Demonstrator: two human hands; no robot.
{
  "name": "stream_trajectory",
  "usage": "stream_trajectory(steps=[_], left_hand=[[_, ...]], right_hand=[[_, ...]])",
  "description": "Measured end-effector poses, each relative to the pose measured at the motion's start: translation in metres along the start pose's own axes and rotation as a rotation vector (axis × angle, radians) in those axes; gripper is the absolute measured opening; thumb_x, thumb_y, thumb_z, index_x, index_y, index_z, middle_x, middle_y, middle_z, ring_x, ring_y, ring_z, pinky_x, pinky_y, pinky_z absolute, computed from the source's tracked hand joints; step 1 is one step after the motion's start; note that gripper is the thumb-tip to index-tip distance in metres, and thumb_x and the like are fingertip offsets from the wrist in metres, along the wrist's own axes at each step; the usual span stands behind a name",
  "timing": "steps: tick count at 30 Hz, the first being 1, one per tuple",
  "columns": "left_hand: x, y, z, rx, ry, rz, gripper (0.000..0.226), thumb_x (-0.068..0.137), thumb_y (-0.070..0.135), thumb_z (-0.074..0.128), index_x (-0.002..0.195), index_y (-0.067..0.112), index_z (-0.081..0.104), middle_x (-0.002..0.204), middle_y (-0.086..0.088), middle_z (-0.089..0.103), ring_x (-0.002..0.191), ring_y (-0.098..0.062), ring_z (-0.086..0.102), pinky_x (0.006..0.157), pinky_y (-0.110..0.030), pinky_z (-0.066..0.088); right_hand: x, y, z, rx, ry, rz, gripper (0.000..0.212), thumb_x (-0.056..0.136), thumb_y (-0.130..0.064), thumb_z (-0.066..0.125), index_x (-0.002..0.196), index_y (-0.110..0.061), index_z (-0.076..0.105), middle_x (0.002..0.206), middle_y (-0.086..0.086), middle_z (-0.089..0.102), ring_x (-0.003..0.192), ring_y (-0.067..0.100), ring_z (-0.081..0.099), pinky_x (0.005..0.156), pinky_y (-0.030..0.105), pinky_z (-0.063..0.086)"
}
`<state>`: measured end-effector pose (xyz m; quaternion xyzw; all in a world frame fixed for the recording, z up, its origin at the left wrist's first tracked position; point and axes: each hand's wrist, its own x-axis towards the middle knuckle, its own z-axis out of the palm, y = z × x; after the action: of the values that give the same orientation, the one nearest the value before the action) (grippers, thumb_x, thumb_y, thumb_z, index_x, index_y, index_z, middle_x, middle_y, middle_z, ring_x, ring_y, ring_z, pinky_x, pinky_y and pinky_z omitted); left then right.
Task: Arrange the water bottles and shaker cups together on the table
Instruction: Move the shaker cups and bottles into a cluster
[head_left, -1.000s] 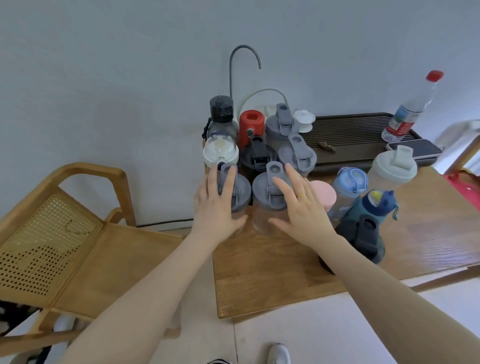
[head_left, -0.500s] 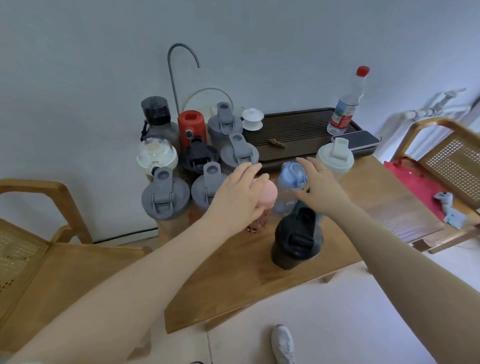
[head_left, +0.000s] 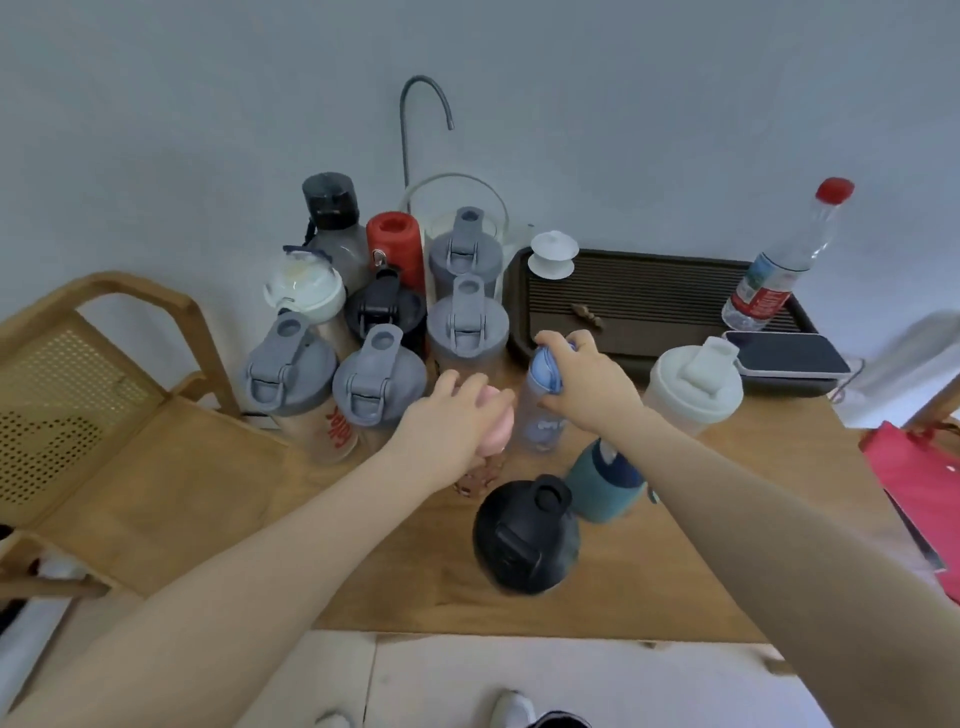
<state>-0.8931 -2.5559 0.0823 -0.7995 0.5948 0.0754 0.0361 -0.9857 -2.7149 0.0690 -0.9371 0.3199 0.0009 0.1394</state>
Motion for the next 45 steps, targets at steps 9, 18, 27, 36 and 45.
stream_trajectory(steps=[9, 18, 27, 36, 45], left_hand=[[-0.004, 0.013, 0.005, 0.001, 0.047, -0.092, 0.073, 0.084, 0.014, 0.059, 0.142, 0.026, 0.016, 0.15, -0.003, 0.018, 0.134, -0.031, 0.018, 0.086, -0.036, 0.048], [0.004, 0.013, -0.001, -0.125, -0.042, -0.151, 0.08, 0.076, 0.039, 0.067, 0.141, 0.028, 0.021, 0.144, -0.002, 0.03, 0.122, -0.031, 0.036, 0.09, -0.042, 0.045], [0.032, 0.05, -0.018, -0.321, -0.169, -0.028, 0.07, 0.071, 0.046, 0.069, 0.13, 0.027, 0.035, 0.125, -0.003, 0.045, 0.113, -0.026, 0.048, 0.091, -0.042, 0.045], [0.059, 0.105, -0.016, -0.407, -0.228, 0.142, 0.073, 0.073, 0.045, 0.068, 0.132, 0.03, 0.029, 0.132, -0.001, 0.034, 0.113, -0.024, 0.047, 0.084, -0.034, 0.045], [0.059, 0.097, -0.025, -0.505, -0.222, 0.109, 0.076, 0.084, 0.048, 0.056, 0.144, 0.028, 0.014, 0.15, -0.001, 0.03, 0.123, -0.02, 0.046, 0.103, -0.04, 0.04]], right_hand=[[0.03, -0.002, 0.006, 0.005, 0.044, -0.146, 0.066, 0.083, -0.02, 0.064, 0.139, -0.024, 0.028, 0.137, 0.014, 0.034, 0.101, 0.037, 0.055, 0.078, 0.041, 0.049], [-0.028, 0.041, -0.014, 0.16, -0.058, -0.142, 0.081, 0.082, -0.048, 0.062, 0.145, -0.016, 0.023, 0.147, 0.011, 0.035, 0.131, 0.031, 0.039, 0.103, 0.042, 0.04], [-0.079, 0.062, -0.006, -0.245, -0.278, -0.133, 0.057, 0.08, -0.024, 0.066, 0.129, -0.024, 0.036, 0.131, 0.008, 0.04, 0.105, 0.032, 0.055, 0.08, 0.038, 0.054], [-0.115, 0.109, -0.02, -0.282, -0.337, 0.044, 0.058, 0.079, -0.022, 0.068, 0.128, -0.029, 0.037, 0.131, 0.004, 0.041, 0.109, 0.027, 0.052, 0.081, 0.035, 0.052], [-0.082, 0.121, -0.045, 0.169, 0.33, 0.173, 0.056, 0.079, -0.04, 0.066, 0.126, -0.016, 0.048, 0.135, 0.008, 0.046, 0.122, 0.029, 0.044, 0.096, 0.041, 0.041]])
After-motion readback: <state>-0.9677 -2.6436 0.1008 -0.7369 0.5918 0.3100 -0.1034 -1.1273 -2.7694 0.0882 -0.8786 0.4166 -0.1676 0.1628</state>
